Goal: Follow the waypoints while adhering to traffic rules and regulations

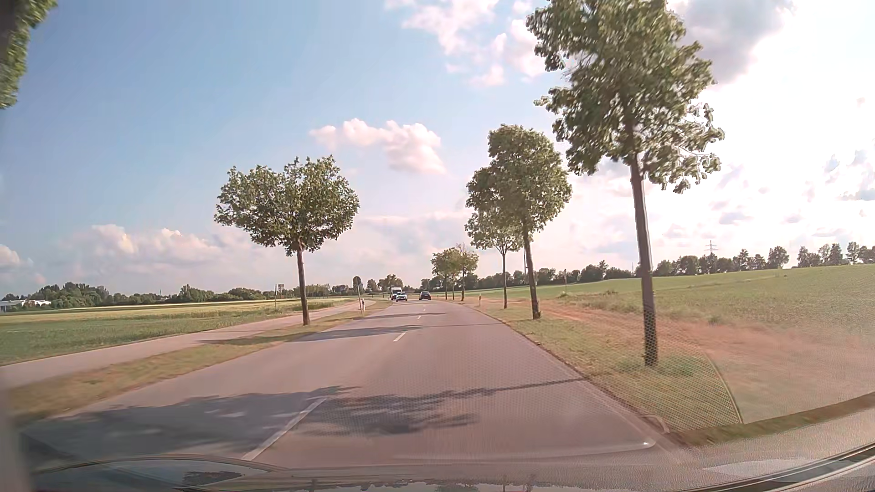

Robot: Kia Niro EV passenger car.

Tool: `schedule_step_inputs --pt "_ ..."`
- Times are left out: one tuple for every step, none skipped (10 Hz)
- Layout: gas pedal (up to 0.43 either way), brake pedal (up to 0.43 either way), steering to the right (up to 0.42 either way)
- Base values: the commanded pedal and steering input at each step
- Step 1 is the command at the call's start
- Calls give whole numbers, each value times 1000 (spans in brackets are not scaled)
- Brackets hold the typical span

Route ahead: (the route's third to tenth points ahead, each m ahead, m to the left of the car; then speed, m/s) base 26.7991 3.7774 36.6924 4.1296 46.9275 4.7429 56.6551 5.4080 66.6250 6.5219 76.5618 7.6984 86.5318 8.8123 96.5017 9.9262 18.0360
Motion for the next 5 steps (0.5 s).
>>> schedule_step_inputs --pt "197 12 -13" --pt "197 12 -14" --pt "197 12 -14" --pt "197 12 -14" --pt "197 12 -14"
